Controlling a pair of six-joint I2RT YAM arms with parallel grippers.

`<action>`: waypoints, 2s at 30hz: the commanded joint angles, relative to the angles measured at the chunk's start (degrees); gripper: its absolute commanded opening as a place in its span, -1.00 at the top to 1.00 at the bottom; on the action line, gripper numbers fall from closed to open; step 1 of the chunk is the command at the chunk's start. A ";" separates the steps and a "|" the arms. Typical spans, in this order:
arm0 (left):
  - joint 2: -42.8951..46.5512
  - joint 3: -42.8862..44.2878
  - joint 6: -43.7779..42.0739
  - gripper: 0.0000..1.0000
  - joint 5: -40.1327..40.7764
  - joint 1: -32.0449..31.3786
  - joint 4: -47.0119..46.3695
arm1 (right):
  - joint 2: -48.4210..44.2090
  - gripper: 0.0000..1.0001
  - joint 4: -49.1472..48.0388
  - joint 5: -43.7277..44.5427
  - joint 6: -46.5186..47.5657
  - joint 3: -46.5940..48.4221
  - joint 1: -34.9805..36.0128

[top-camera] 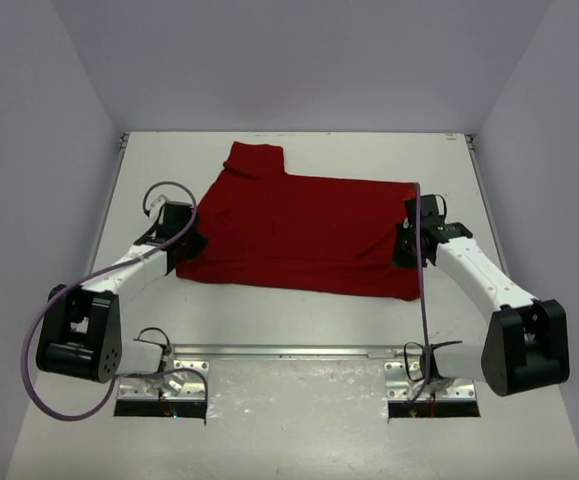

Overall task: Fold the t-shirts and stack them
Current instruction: Fold the tshirt

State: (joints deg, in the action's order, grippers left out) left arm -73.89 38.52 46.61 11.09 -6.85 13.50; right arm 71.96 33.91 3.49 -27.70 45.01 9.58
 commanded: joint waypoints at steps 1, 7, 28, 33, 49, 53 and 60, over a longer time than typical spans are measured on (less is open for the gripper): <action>-3.45 -0.73 1.11 0.99 -3.18 -0.44 -5.92 | 6.31 0.97 -2.90 -0.16 -0.51 1.21 0.17; -16.01 4.26 0.24 0.99 1.20 -0.44 -7.17 | 18.54 0.93 -1.92 6.18 -0.07 0.34 -0.18; -5.51 4.36 1.29 0.16 7.37 -0.53 -3.48 | 13.30 0.01 -2.36 -1.02 2.39 7.25 -0.18; -5.64 14.43 -3.54 -0.44 5.17 -0.53 -6.11 | 12.33 -0.93 0.02 -2.51 2.04 17.02 -0.09; -74.72 90.40 -23.49 -0.82 -16.18 4.38 -10.85 | -11.40 -0.98 -18.88 -41.54 -2.88 -8.89 1.84; -82.11 97.86 -24.28 -0.82 -19.61 4.66 -15.07 | -14.56 -0.98 -19.23 -42.33 -2.53 -10.12 3.59; -89.24 103.24 -25.17 -0.22 -23.39 5.09 -15.17 | -19.75 -0.98 -16.96 -41.82 -1.83 -9.42 5.36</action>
State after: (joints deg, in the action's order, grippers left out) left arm -161.32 138.98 22.74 -8.14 -1.76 -0.97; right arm 54.61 17.74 -37.34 -29.98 35.05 14.52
